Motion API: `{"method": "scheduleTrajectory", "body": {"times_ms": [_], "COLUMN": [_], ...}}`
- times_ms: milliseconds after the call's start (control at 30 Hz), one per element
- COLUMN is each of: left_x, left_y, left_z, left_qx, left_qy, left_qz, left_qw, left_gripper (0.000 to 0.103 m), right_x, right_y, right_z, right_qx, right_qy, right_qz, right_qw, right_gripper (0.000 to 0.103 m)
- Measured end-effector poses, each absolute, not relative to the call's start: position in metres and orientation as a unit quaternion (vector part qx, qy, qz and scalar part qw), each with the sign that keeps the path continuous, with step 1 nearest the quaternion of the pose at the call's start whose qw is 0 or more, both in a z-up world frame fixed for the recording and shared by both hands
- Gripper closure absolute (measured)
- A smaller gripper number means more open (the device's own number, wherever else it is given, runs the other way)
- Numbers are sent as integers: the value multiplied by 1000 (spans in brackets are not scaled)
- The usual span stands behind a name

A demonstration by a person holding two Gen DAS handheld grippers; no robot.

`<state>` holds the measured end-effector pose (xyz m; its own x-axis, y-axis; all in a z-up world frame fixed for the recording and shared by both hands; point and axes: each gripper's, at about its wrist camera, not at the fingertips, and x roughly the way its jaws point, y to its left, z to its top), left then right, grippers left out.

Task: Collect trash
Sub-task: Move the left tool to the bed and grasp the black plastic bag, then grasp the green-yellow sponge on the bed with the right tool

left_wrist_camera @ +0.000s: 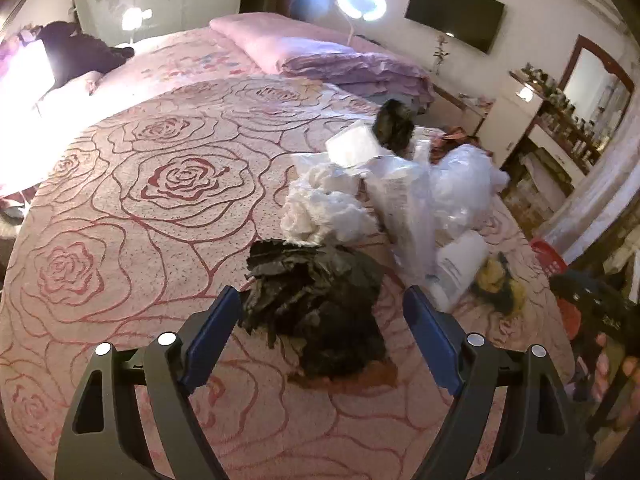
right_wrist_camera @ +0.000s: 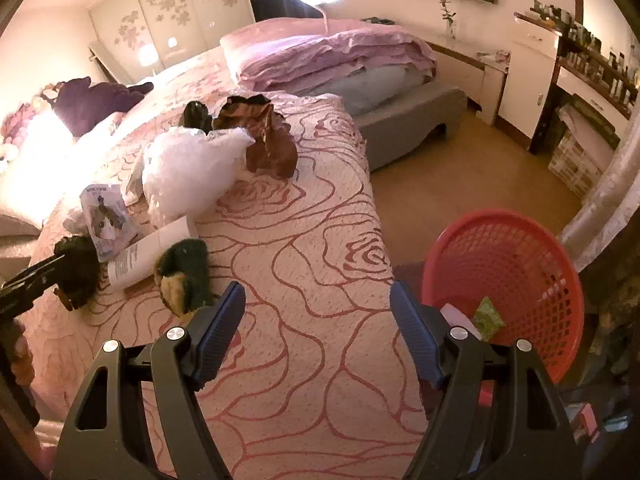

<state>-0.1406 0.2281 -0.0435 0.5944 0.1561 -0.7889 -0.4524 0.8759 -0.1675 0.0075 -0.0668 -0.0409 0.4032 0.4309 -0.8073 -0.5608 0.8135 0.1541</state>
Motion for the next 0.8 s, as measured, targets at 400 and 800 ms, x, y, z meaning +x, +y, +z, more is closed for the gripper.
{"method": "scheduleTrajectory", "body": {"times_ms": [400, 800], "left_x": [-147, -178], "left_y": [228, 216], "left_z": [-47, -14], "left_qx": [-190, -176], "left_qy": [409, 371], "left_qz": [159, 159], "left_qw": [878, 898], "left_gripper": [59, 59], "right_x": [1, -15], "right_y": [-50, -17], "right_z": [-44, -35], "right_qx": [-82, -104], "right_qy": [462, 441], "right_qz": [324, 391], "right_qw": [822, 801], "right_gripper": [31, 31]}}
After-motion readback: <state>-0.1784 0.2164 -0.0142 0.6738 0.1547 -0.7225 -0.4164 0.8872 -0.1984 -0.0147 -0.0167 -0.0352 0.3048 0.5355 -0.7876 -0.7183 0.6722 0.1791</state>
